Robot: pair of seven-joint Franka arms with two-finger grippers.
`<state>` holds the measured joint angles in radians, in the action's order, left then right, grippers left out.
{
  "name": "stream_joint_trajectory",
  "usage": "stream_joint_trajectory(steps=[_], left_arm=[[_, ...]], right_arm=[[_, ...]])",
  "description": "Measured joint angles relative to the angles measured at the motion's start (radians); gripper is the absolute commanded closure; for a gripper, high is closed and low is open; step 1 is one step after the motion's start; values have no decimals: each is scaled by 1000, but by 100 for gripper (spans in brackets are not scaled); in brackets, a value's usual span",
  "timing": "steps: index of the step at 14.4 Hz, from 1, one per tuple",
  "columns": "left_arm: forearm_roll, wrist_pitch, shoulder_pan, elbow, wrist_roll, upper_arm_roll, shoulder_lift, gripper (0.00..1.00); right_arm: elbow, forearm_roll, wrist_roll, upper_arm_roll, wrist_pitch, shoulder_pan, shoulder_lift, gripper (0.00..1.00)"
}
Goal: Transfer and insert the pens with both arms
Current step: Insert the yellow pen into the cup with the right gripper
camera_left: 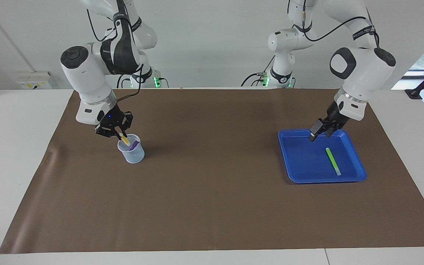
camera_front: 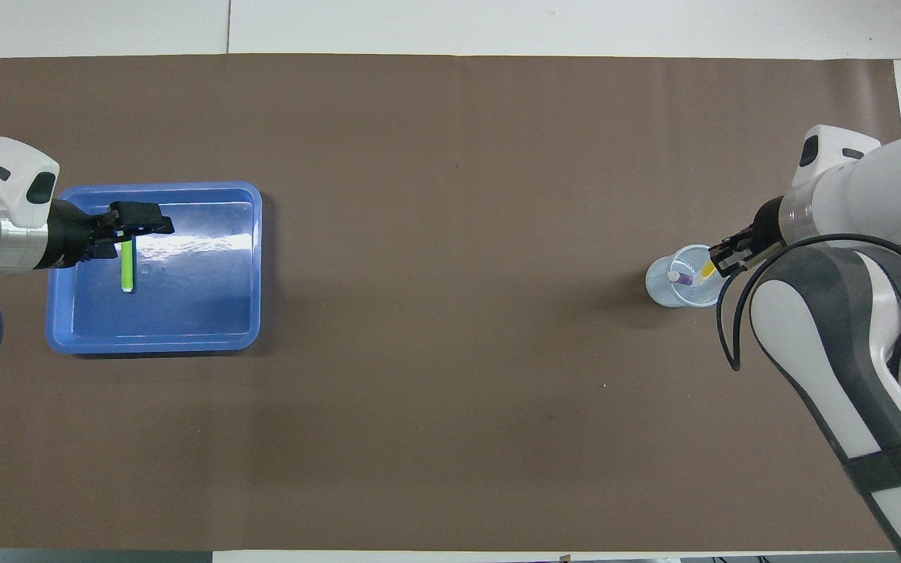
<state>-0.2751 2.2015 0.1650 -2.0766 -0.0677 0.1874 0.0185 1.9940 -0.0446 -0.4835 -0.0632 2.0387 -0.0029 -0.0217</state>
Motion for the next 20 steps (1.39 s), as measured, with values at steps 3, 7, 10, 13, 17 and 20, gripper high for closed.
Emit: stream_joint_trajectory(steps=[3, 7, 10, 13, 17, 20], left_arm=[[135, 9, 46, -9, 200, -1, -36, 0], [274, 99, 49, 7, 245, 6, -144, 0], [283, 107, 63, 72, 260, 3, -229, 1], [293, 109, 84, 90, 276, 2, -286, 6], [293, 124, 112, 86, 292, 2, -323, 12], [293, 169, 115, 58, 293, 4, -325, 27]], right_arm=[[30, 0, 3, -4, 12, 0, 9, 0], [29, -67, 5, -4, 2, -5, 28, 0], [-1, -255, 3, -1, -49, -17, 40, 0], [-18, -508, 6, 0, -68, -37, 41, 1], [-19, -785, 151, -12, -71, -22, 41, 19], [-20, -907, 314, -16, 3, 55, 41, 31]])
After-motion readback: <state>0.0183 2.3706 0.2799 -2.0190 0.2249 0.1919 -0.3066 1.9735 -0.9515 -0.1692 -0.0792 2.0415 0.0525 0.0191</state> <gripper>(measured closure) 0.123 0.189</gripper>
